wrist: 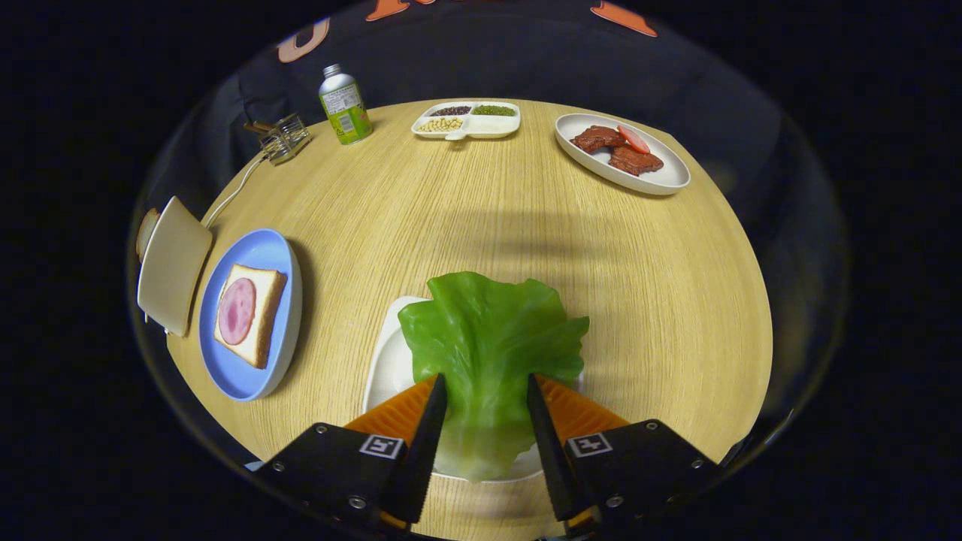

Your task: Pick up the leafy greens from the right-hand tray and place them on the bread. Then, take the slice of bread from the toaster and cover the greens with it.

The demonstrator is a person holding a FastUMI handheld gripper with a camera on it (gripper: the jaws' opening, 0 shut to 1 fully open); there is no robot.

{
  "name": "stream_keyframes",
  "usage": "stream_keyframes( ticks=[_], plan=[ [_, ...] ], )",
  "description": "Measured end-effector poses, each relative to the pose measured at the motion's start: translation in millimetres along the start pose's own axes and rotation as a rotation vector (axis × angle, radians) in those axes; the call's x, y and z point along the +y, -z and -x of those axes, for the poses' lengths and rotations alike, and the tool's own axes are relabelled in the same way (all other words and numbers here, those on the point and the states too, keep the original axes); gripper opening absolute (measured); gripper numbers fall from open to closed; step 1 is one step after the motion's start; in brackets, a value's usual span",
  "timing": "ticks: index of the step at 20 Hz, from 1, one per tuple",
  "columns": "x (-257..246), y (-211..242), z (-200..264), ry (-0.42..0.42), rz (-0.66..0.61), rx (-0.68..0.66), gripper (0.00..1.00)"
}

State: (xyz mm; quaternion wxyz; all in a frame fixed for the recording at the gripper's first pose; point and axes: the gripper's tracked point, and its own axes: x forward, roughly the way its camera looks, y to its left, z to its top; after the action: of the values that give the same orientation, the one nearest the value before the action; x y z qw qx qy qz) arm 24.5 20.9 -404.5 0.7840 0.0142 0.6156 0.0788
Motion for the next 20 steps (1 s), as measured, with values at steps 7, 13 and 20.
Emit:
stream_keyframes(
  ticks=[7, 13, 20],
  plan=[
    [-0.6, -0.1, 1.5, -0.011, -0.071, 0.003, 0.16],
    [17.3, -10.6, 22.4, -0.059, -0.062, -0.052, 0.16],
    [52.4, -28.3, 54.0, -0.111, -0.011, -0.112, 0.15]
  ],
)
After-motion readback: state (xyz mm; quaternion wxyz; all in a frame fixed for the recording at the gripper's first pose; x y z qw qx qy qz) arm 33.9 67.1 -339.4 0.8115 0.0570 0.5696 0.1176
